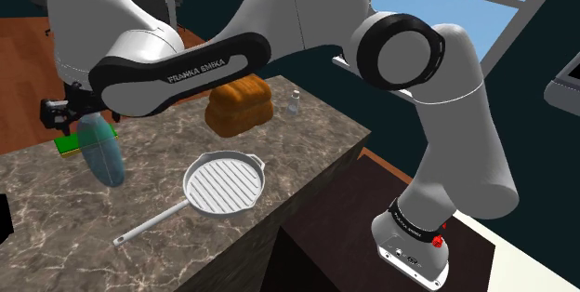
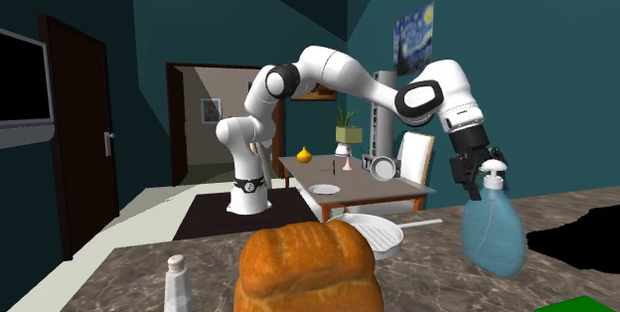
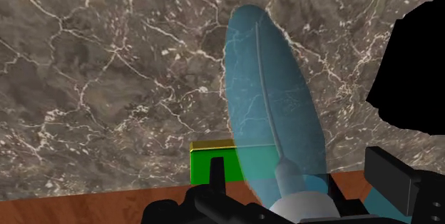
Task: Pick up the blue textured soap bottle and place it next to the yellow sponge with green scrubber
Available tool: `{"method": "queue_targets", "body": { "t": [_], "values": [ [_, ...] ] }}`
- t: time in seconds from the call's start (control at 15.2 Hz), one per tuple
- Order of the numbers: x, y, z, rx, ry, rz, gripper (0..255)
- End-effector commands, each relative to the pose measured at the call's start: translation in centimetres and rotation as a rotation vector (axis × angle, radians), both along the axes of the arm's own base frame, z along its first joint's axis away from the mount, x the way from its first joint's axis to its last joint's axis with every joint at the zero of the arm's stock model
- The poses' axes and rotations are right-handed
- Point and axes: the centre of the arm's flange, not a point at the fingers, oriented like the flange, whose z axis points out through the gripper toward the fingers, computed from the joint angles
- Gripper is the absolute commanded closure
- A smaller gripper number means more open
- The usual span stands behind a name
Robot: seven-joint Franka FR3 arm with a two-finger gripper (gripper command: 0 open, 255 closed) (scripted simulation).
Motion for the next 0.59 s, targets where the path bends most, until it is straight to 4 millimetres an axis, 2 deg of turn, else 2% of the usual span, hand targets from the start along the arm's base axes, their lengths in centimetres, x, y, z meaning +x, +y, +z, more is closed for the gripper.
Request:
{"method": "queue_targets", "body": {
  "t": [0.0, 0.07, 0.53],
  "values": [
    [-0.96, -0.44, 2.22, 0.0, 0.0, 0.0, 0],
    [-1.33, -0.6, 3.17, 0.0, 0.0, 0.0, 0],
    [-1.33, -0.6, 3.17, 0.0, 0.0, 0.0, 0]
  ]
}}
